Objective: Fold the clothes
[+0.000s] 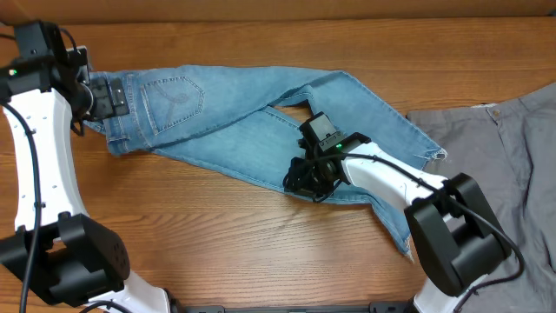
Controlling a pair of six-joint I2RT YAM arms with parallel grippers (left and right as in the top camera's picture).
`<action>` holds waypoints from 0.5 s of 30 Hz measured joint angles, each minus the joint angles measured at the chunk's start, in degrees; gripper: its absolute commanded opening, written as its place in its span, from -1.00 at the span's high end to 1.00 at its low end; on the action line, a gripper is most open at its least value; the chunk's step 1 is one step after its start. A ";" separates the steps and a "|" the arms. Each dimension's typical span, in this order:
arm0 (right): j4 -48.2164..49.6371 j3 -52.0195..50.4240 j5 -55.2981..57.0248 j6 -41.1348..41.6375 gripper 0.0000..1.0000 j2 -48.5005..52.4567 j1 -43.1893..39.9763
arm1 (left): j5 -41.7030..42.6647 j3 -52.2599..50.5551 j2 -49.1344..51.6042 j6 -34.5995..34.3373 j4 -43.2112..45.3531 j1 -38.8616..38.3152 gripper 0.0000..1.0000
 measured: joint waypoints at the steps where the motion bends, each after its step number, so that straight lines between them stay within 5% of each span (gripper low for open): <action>1: -0.37 0.00 -0.24 -0.63 0.23 -0.98 0.07 | 0.13 -1.31 0.37 0.00 1.22 0.09 -0.89; 6: -1.01 1.36 -1.01 -4.39 0.14 -9.64 0.07 | 2.69 -6.69 6.03 -0.42 8.33 0.33 -0.44; 12: -2.36 1.95 -1.64 -7.10 0.10 -18.93 0.07 | 9.16 -8.00 16.37 -0.35 16.02 0.33 0.92; 15: -4.31 2.08 -1.68 -7.56 0.10 -20.39 0.04 | 11.04 -8.04 20.59 -0.37 18.47 0.33 0.92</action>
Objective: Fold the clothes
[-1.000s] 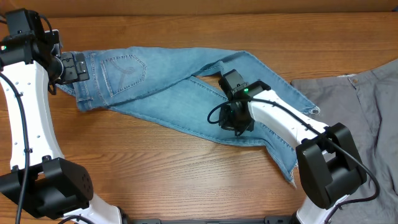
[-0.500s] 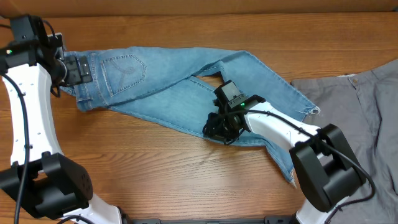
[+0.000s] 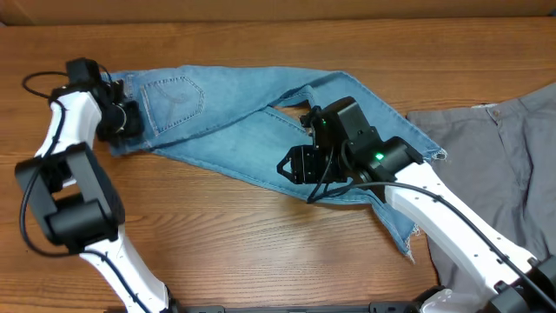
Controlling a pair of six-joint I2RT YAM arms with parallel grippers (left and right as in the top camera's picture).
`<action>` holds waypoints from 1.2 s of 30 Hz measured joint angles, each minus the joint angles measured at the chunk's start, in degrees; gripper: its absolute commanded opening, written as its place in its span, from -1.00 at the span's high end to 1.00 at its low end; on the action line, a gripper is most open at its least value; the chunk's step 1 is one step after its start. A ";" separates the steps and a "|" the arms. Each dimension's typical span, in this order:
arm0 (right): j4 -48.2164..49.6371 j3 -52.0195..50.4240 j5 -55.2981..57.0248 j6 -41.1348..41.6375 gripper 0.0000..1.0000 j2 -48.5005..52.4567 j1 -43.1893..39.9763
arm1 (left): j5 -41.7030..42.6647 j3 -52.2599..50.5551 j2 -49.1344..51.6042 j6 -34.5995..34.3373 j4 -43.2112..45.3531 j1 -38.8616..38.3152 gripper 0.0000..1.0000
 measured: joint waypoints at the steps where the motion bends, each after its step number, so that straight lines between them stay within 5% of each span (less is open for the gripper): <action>1: -0.90 0.00 0.02 -0.07 0.11 0.00 0.00 | 0.26 0.04 0.85 -0.24 0.17 0.04 0.92; 11: -5.29 0.00 0.04 -0.70 0.12 0.00 0.02 | 1.29 2.69 2.91 -12.48 -4.79 5.27 0.91; 18: -5.29 0.00 0.39 -0.74 0.11 0.00 0.02 | 2.56 2.62 2.86 -14.99 -8.87 24.11 0.92; 24: -5.27 0.00 5.03 0.68 -0.10 0.00 0.00 | 9.18 1.64 2.89 -13.68 -9.35 38.38 0.92; 28: -5.70 0.00 11.93 4.74 -0.16 0.00 -0.20 | 10.97 1.29 2.93 -12.09 -9.53 39.06 0.91; 36: -4.44 0.00 18.10 10.91 -0.23 0.02 -11.13 | 12.22 1.62 2.60 -8.79 -11.45 33.33 0.42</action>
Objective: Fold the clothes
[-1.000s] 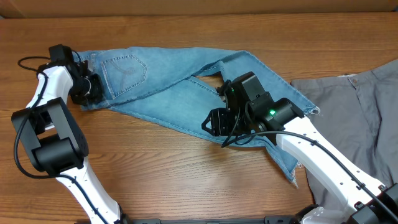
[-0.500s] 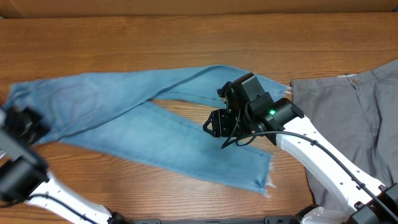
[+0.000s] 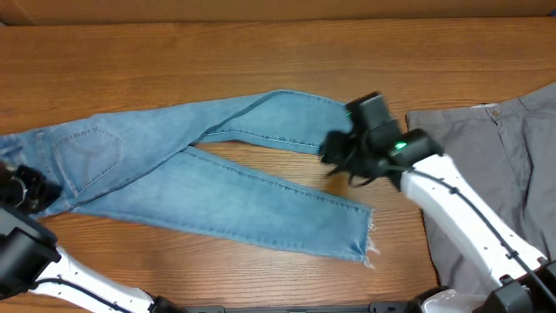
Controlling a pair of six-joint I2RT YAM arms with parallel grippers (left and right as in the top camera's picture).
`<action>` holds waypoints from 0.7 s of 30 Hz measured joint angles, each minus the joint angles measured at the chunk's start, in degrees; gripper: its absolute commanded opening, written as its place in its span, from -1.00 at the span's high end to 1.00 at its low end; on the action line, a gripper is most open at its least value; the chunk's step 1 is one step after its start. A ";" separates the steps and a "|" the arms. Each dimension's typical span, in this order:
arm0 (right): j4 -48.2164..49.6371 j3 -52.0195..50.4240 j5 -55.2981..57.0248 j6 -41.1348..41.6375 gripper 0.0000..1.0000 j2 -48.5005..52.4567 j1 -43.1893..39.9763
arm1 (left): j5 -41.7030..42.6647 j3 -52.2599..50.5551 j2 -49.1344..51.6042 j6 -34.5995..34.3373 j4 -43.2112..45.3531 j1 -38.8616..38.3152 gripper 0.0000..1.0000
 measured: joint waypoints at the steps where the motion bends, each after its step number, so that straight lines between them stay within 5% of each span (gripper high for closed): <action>1: 1.20 0.00 -0.37 -0.28 -0.25 0.02 -2.56 | 0.31 0.17 0.00 0.52 -0.83 -1.18 0.34; 8: 4.33 0.00 -3.50 -4.33 -0.40 3.48 -16.02 | 2.03 4.31 -1.77 4.74 -10.14 -7.89 0.16; 21: 18.69 0.09 -2.95 -10.19 -0.37 20.87 -25.51 | 0.26 13.62 -21.55 7.74 -14.88 -8.20 -0.52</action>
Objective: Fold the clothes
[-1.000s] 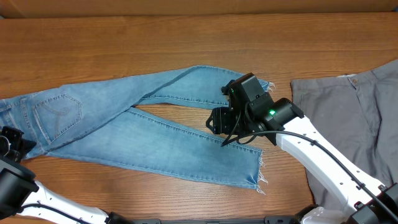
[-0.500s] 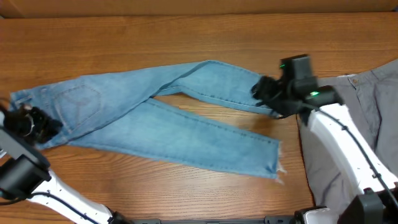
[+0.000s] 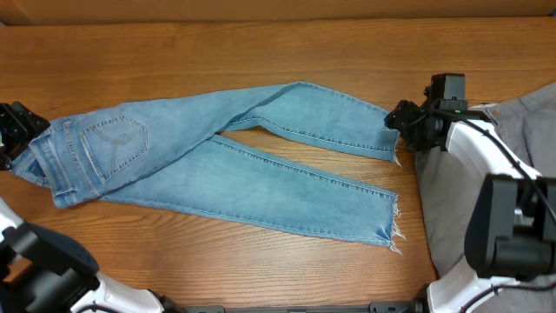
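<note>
Blue jeans (image 3: 226,165) lie spread flat across the wooden table, back pockets up, with the waistband (image 3: 48,161) at the left and both legs running right. My left gripper (image 3: 19,130) sits at the far left edge, just beside the waistband's upper corner. My right gripper (image 3: 400,120) is at the frayed hem of the upper leg (image 3: 391,139), touching its top corner. The overhead view does not show how either pair of jaws stands, or whether cloth is between them.
A grey garment (image 3: 512,183) lies at the right edge of the table, partly under my right arm. A brown wall runs along the table's back edge.
The jeans have shifted right and lie more stretched out, with the upper leg's hem now farther right. My right gripper is farther right at that hem. My left gripper has moved up beside the waistband.
At first the jeans lay at the back, their legs crossed and bunched, my left gripper at the waistband and my right on the legs. Later they lay lower and drawn out leftward with legs uncrossed. Now they lie flat, a gripper at each end.
</note>
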Controlling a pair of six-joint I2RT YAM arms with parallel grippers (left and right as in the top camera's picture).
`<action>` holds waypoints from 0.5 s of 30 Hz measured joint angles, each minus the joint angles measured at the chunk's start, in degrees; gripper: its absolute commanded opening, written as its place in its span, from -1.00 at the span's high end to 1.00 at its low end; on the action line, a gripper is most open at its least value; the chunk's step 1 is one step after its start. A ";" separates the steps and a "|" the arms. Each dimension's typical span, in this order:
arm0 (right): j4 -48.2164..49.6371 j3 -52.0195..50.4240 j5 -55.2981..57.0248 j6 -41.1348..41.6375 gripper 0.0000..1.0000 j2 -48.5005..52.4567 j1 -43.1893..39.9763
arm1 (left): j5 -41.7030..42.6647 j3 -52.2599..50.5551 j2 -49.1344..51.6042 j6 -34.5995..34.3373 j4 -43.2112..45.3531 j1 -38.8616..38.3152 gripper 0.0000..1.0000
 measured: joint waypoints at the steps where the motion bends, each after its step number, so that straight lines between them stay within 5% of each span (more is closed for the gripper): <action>1: 1.20 0.00 0.20 -0.11 -0.37 0.79 -0.11 | 0.13 0.00 -0.63 0.26 -0.57 -0.04 -0.64; 9: 8.98 0.17 1.64 -0.37 -0.32 5.66 -0.07 | 2.01 0.00 -1.18 0.28 -3.13 -0.83 -0.78; 15: 12.63 0.48 0.61 -0.57 -0.01 7.21 -0.11 | 2.56 0.00 -1.18 1.20 -4.24 -0.90 -0.76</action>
